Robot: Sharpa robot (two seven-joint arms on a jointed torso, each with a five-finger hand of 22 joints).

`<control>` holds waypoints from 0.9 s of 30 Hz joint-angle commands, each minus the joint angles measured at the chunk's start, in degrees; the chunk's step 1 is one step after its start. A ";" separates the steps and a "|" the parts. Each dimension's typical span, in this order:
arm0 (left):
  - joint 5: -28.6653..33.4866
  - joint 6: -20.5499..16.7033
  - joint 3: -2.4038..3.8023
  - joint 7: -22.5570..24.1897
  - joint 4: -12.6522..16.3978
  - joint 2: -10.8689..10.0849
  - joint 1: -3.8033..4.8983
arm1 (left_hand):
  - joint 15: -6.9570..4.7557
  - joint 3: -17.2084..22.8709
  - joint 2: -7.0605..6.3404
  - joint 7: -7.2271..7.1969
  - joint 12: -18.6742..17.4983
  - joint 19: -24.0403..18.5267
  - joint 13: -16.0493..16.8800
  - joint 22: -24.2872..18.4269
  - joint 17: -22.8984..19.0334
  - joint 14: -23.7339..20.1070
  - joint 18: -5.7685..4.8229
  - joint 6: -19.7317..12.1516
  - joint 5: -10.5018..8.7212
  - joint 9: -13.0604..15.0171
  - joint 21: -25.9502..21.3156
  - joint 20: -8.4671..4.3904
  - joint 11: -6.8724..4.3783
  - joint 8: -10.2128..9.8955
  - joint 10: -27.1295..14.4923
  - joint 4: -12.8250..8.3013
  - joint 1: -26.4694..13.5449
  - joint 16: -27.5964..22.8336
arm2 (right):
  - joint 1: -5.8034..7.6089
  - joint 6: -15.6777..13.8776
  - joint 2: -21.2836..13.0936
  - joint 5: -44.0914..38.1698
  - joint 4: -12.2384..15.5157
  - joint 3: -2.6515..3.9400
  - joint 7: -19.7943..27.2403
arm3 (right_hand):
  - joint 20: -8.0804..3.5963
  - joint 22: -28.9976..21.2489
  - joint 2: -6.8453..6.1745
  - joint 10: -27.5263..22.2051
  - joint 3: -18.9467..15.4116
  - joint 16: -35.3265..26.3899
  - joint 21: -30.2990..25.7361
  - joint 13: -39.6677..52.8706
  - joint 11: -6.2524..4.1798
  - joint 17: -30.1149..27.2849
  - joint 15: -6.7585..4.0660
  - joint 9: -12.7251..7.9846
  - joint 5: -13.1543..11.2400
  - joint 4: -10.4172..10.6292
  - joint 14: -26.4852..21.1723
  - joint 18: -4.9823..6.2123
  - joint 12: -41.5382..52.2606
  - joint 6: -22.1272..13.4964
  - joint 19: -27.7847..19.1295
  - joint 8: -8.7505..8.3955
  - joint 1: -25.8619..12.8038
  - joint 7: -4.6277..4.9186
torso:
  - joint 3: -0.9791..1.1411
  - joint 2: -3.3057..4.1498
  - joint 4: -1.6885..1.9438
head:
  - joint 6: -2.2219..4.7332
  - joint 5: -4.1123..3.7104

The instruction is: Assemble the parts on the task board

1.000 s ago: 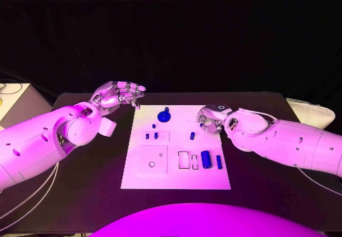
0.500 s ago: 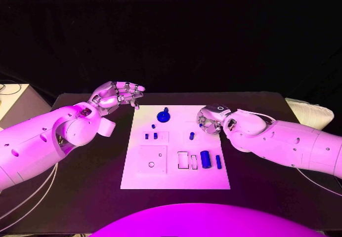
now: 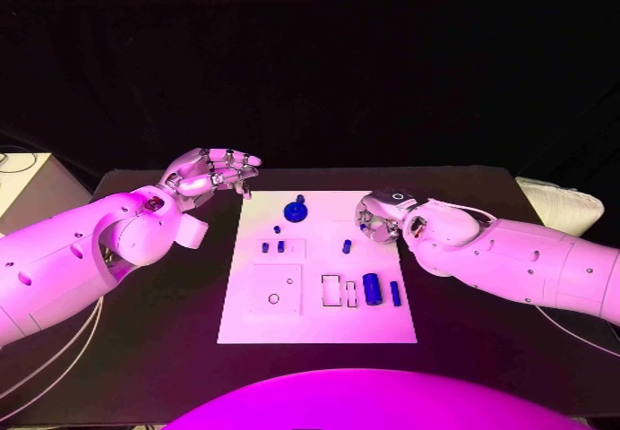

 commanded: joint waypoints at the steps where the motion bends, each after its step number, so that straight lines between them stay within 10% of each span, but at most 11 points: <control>1: 0.47 0.97 0.07 0.26 0.16 0.15 -0.08 | 0.00 -0.27 0.35 0.17 -0.31 0.52 -0.05 -0.05 -0.05 -0.17 0.87 0.14 -0.10 -0.08 -0.37 0.08 0.08 0.40 0.28 -0.05 0.15 -0.29 | -0.48 0.31 0.27 -0.45 0.30 -0.27 -0.01 | -0.60 3.94 1.19 2.01 0.21 0.30 0.40 0.30 -1.57 0.10 -0.62 0.50 0.00 0.37 2.67 -0.59 0.16 0.47 2.39 0.44 -0.04 -0.04 | -0.02 -0.02 0.00 | 0.00 -0.08; 27: 0.46 1.01 0.07 0.09 -0.44 0.43 -0.14 | 0.02 -0.39 0.33 0.20 -0.58 0.67 -0.24 -0.25 -0.13 -0.14 0.87 0.13 -0.10 -0.16 -0.60 0.05 0.14 0.44 0.14 -0.16 0.40 -0.53 | 0.80 -8.72 -3.84 -0.48 6.96 0.70 -2.57 | -0.79 4.59 1.24 2.49 0.79 0.68 1.28 0.69 -1.78 0.14 -0.81 1.20 0.43 -0.19 2.68 -0.72 -0.02 0.63 2.45 0.93 0.22 -0.25 | -0.02 -0.20 -0.12 | 0.00 -0.10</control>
